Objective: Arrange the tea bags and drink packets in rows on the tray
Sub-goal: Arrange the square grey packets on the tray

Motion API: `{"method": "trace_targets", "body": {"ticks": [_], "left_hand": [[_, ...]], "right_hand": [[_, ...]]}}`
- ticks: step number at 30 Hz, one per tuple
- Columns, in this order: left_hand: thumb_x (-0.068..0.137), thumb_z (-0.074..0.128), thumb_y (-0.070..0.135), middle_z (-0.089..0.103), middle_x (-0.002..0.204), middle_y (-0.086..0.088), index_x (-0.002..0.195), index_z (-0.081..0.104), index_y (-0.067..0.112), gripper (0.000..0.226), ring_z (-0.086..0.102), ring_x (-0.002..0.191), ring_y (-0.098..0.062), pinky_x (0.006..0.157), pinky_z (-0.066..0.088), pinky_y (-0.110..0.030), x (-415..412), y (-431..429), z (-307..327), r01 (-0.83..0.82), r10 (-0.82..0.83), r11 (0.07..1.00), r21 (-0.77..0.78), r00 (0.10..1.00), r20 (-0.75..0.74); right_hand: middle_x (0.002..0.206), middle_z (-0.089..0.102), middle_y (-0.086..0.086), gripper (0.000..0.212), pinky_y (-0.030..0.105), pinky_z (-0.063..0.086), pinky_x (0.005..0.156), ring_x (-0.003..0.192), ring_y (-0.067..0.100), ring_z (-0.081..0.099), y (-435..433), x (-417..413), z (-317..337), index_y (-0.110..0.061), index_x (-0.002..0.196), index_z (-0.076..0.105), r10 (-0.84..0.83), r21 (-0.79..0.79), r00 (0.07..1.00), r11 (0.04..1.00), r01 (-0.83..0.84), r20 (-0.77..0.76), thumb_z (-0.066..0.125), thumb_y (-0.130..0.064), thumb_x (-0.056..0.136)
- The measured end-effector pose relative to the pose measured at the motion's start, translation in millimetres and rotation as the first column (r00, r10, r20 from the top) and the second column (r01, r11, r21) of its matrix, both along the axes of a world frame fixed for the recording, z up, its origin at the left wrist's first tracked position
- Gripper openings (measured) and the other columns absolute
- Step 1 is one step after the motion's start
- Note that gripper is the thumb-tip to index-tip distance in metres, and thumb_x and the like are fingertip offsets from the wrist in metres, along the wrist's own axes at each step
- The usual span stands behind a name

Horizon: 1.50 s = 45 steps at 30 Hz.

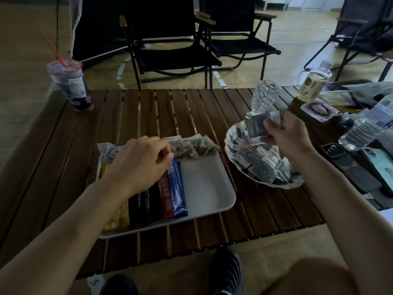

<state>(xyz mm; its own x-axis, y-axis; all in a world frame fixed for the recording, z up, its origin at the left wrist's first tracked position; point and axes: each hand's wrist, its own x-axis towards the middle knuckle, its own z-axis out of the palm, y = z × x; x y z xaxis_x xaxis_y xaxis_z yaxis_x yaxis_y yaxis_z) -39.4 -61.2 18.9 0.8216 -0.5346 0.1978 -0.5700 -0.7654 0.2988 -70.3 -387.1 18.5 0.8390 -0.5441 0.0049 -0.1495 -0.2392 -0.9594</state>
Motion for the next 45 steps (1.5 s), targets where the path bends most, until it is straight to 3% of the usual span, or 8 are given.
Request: {"method": "trace_targets", "body": {"ticks": [5,9,16,27,34,37,40,45], "left_hand": [[0.096,0.051,0.042,0.053,0.087,0.016,0.092,0.059,0.028,0.017,0.052,0.086,-0.006,0.075,0.039,-0.028,-0.3,12.5,0.7,-0.026,0.026,1.0,0.007,1.0,-0.003],[0.095,0.051,0.043,0.056,0.088,0.015,0.093,0.061,0.028,0.018,0.053,0.085,-0.006,0.074,0.042,-0.029,0.1,24.9,-0.2,-0.028,0.028,1.0,-0.001,0.999,-0.036],[0.094,0.049,0.043,0.056,0.082,0.014,0.089,0.059,0.029,0.018,0.052,0.078,-0.002,0.065,0.04,-0.024,4.4,39.5,-3.1,-0.035,0.035,0.999,-0.001,0.999,-0.033],[0.095,0.052,0.042,0.058,0.086,0.014,0.094,0.06,0.028,0.016,0.053,0.079,-0.002,0.074,0.046,-0.028,5.2,40.9,-2.1,-0.029,0.029,1.0,-0.001,0.998,-0.051],[0.094,0.052,0.043,0.06,0.089,0.014,0.093,0.06,0.028,0.017,0.054,0.08,-0.001,0.076,0.047,-0.029,0.0,37.9,-0.4,-0.032,0.032,0.999,0.004,0.998,-0.051],[0.094,0.051,0.043,0.061,0.09,0.014,0.093,0.06,0.029,0.017,0.055,0.081,-0.002,0.075,0.046,-0.028,-0.8,36.4,0.3,-0.029,0.03,1.0,0.004,0.998,-0.052],[0.094,0.05,0.046,0.061,0.09,0.014,0.092,0.059,0.03,0.018,0.056,0.082,-0.003,0.076,0.048,-0.03,-0.5,35.2,0.1,-0.032,0.032,0.999,0.005,0.998,-0.052],[0.093,0.049,0.049,0.06,0.089,0.017,0.09,0.058,0.033,0.018,0.055,0.081,-0.001,0.081,0.051,-0.036,-0.1,35.3,-1.0,-0.038,0.039,0.999,0.016,0.998,-0.058]], "right_hand": [[0.1,0.07,0.007,0.014,0.026,0.061,0.067,0.087,0.018,0.072,50.8,0.3,1.2,-0.008,0.105,0.067,0.459,0.064,0.848,0.886,-0.459,-0.267,0.066,-0.011,0.091],[0.085,0.072,-0.002,0.005,0.03,0.055,0.074,0.082,0.013,0.068,88.7,7.2,-14.6,-0.023,0.084,0.071,0.5,-0.199,0.753,0.761,-0.618,-0.426,0.076,-0.023,0.084],[0.077,0.062,-0.01,0.008,0.011,0.033,0.055,0.069,-0.003,0.054,126.7,16.8,-33.5,-0.026,0.082,0.068,0.422,-0.522,0.859,0.683,-0.511,-0.289,0.075,-0.022,0.083],[0.084,0.071,-0.009,0.011,0.019,0.051,0.067,0.077,0.002,0.065,114.2,22.1,-21.2,-0.02,0.093,0.075,0.498,-0.496,0.848,0.698,-0.517,-0.182,0.072,-0.03,0.087],[0.089,0.071,-0.012,0.02,0.02,0.054,0.072,0.08,-0.002,0.064,87.4,11.4,-30.4,-0.022,0.096,0.074,0.489,-0.489,0.768,0.592,-0.641,-0.414,0.078,-0.033,0.08],[0.091,0.066,-0.012,0.024,0.012,0.041,0.063,0.074,-0.007,0.055,91.8,12.2,-33.9,-0.022,0.099,0.071,0.446,-0.583,0.805,0.557,-0.592,-0.391,0.08,-0.031,0.079],[0.09,0.065,-0.011,0.025,0.02,0.048,0.065,0.073,-0.005,0.055,93.2,12.3,-26.9,-0.022,0.095,0.069,0.421,-0.606,0.846,0.593,-0.53,-0.328,0.082,-0.032,0.076],[0.097,0.062,-0.013,0.04,0.019,0.048,0.072,0.085,0.001,0.059,96.6,1.7,-20.7,-0.028,0.105,0.064,0.476,-0.496,0.626,0.381,-0.78,-0.618,0.084,-0.038,0.072]]}}
